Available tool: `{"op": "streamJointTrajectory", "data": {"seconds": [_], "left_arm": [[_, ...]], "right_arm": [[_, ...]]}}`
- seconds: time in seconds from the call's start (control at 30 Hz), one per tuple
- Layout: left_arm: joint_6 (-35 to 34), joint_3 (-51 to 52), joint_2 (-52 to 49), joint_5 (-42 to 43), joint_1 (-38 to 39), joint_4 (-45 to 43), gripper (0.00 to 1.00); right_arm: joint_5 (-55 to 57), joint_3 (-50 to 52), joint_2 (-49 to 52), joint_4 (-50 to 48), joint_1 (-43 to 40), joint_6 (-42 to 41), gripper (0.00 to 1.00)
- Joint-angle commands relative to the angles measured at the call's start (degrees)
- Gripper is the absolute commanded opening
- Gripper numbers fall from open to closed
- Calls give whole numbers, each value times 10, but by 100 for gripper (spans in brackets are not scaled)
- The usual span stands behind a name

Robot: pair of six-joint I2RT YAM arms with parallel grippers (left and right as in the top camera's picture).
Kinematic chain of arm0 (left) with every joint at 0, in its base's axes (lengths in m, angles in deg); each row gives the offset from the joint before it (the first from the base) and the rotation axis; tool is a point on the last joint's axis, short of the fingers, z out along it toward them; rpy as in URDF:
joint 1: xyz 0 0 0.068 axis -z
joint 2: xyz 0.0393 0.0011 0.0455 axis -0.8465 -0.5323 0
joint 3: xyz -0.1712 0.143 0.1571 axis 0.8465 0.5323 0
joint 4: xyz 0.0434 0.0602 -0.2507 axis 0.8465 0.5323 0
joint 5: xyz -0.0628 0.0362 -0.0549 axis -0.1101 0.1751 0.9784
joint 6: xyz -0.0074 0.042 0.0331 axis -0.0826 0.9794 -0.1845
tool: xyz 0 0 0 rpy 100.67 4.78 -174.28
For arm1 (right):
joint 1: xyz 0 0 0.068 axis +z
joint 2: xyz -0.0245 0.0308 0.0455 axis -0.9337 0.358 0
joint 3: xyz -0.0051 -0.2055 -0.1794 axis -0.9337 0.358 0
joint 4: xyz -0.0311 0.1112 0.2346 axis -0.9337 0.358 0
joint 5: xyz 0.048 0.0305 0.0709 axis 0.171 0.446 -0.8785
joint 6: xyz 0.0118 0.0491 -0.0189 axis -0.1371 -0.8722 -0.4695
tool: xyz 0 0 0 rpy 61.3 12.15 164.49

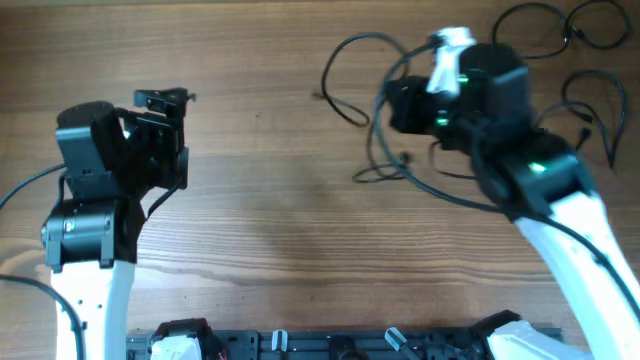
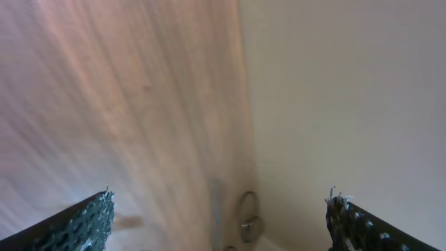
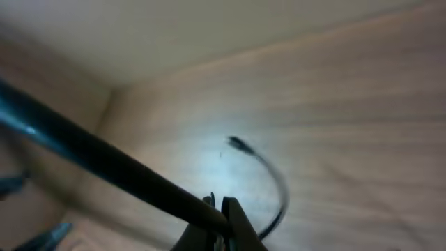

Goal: Untangle cables

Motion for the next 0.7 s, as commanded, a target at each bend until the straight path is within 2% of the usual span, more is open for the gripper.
{"op": "streamJointTrajectory", "data": {"seconds": [0.0,0.07,0.13,0.17,0.2,0.23,0.33,0.4,0.53,0.67], "left_arm": [[87,-2,-7,-9,-3,19,100],[105,-2,-7,-9,-3,40,100],[111,-2,-7,-3,-3,60,100],[113,-2,-7,8,-3,68,98],[130,-2,-9,37,0,73,92],[173,-1,-11,82,10,73,91],[265,-1,-17,134,49,80,95],[340,-1,-17,136,96,110,97],[350,-1,-39,77,179,118,98],[353,-1,-93,69,206,107,92]], "right_arm": [[56,-75,-31,32,-28,-4,5],[62,-94,-38,37,-29,-4,5],[67,-89,-23,80,-28,-5,5],[67,-87,-6,110,-28,-33,5],[61,-87,7,125,-28,-88,4],[36,-87,21,117,-28,-163,4],[24,-87,33,39,-29,-283,4],[23,-87,33,-14,-29,-408,5],[-25,-87,33,-47,-29,-523,4],[-88,-87,33,-45,-29,-553,5]]}}
